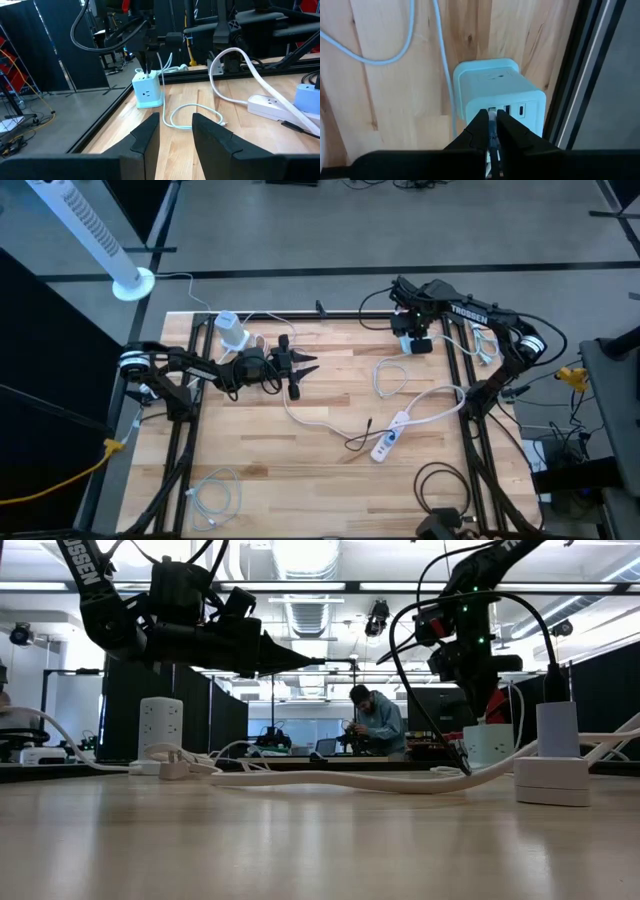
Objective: Insert USB
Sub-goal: Insert the white charger cable into the green outlet extension
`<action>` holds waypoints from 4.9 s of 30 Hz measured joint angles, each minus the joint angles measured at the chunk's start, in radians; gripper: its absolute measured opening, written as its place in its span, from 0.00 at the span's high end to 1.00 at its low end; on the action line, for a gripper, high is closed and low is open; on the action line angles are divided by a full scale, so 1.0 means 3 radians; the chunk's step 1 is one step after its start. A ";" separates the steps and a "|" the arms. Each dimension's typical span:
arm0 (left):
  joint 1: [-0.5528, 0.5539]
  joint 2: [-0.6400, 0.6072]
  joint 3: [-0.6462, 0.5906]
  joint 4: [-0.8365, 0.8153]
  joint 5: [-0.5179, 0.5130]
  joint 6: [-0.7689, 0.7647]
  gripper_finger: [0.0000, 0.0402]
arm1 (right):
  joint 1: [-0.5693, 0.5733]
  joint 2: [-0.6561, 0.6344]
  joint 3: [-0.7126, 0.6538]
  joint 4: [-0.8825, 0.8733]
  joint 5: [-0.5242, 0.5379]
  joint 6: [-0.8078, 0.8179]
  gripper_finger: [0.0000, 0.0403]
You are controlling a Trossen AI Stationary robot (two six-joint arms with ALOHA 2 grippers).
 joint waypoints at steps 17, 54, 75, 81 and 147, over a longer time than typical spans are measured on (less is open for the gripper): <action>0.0000 0.0000 0.0000 0.0001 0.0001 0.0000 0.74 | -0.0011 -0.0110 -0.0098 0.0110 -0.0028 0.0085 0.98; -0.0023 0.0001 0.0001 0.0031 0.0005 -0.0103 0.75 | -0.0077 -0.0232 -0.0343 0.0471 -0.0100 0.0316 0.98; -0.0023 0.0001 0.0001 0.0034 0.0001 -0.0028 0.75 | 0.0282 -0.0377 -0.0051 0.0561 -0.1109 0.0797 0.98; -0.0024 0.0001 0.0108 0.0053 0.0028 0.0003 0.75 | 0.0737 -0.0488 0.0064 0.1360 -0.1801 0.1036 0.98; -0.0163 0.0024 0.0262 0.0927 -0.1141 -0.0246 1.00 | 0.1858 -0.0020 -0.0052 0.4068 -0.0361 0.2225 0.98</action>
